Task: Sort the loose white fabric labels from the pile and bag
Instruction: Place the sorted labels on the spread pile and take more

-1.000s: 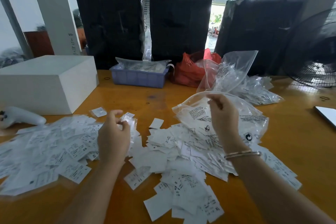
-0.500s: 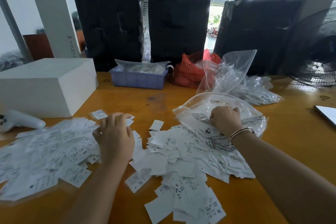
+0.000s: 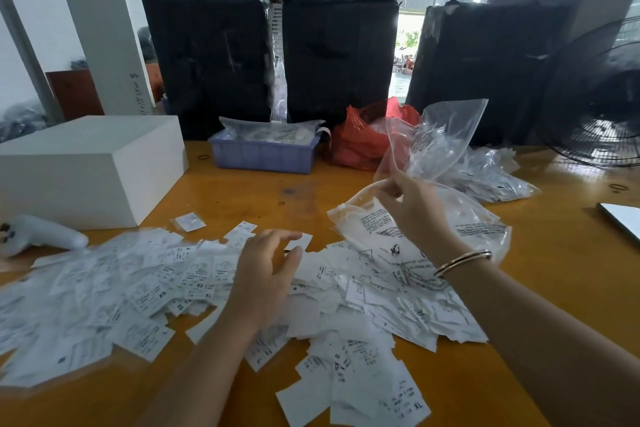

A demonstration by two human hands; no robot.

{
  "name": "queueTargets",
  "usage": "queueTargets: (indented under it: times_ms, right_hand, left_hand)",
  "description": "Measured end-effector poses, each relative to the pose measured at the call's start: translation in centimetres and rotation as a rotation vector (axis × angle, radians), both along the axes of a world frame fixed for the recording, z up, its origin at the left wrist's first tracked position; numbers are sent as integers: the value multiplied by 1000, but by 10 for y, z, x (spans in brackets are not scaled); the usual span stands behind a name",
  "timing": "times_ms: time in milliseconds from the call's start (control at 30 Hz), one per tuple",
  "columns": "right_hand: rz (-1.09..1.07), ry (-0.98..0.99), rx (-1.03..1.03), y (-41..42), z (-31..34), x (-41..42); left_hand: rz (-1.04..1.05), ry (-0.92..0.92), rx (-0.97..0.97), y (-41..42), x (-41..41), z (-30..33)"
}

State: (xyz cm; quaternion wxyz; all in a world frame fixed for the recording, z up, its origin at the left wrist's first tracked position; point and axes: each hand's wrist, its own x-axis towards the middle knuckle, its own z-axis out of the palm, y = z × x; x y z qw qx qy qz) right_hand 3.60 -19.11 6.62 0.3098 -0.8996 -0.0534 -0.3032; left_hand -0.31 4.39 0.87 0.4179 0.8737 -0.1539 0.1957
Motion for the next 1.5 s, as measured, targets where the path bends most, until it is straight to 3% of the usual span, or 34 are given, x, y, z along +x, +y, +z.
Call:
queueTargets:
  times_ms: [67, 133, 300, 500, 567, 600, 667, 767, 867, 967, 1100, 1233, 1333, 1500]
  right_hand:
    - [251, 91, 154, 22, 2, -16]
    - [360, 162, 263, 39, -1, -28]
    - [382, 240, 413, 64, -22, -42]
    - [420, 208, 628, 69, -43, -48]
    - [387, 200, 640, 69, -46, -48]
    - [338, 196, 582, 69, -47, -48]
    - [233, 231, 249, 68, -51, -46]
    - [239, 284, -245, 76, -61, -45]
    - [270, 253, -454, 87, -66, -46]
    - [253, 159, -497, 88, -68, -46]
    - [241, 194, -234, 85, -67, -49]
    - [199, 226, 357, 74, -58, -54]
    - [150, 188, 657, 65, -58, -58]
    - [189, 65, 800, 65, -57, -59]
  left_hand:
    - [-100, 108, -117, -1, -1, 2]
    - [-175, 188, -209, -1, -3, 4]
    - [-297, 336, -309, -1, -7, 8]
    - [-169, 359, -368, -4, -3, 6]
    - [-99, 371, -474, -2, 0, 3]
    - [-71, 383, -576, 0, 2, 2]
    - [2, 395, -772, 2, 5, 3]
    - [170, 324, -794, 5, 9, 2]
    - [244, 258, -753, 7, 9, 1]
    - [242, 242, -725, 7, 8, 3]
    - [223, 293, -689, 3, 7, 4]
    - [155, 272, -611, 0, 3, 4]
    - [98, 278, -626, 0, 0, 7]
    - [28, 237, -515, -2, -1, 6]
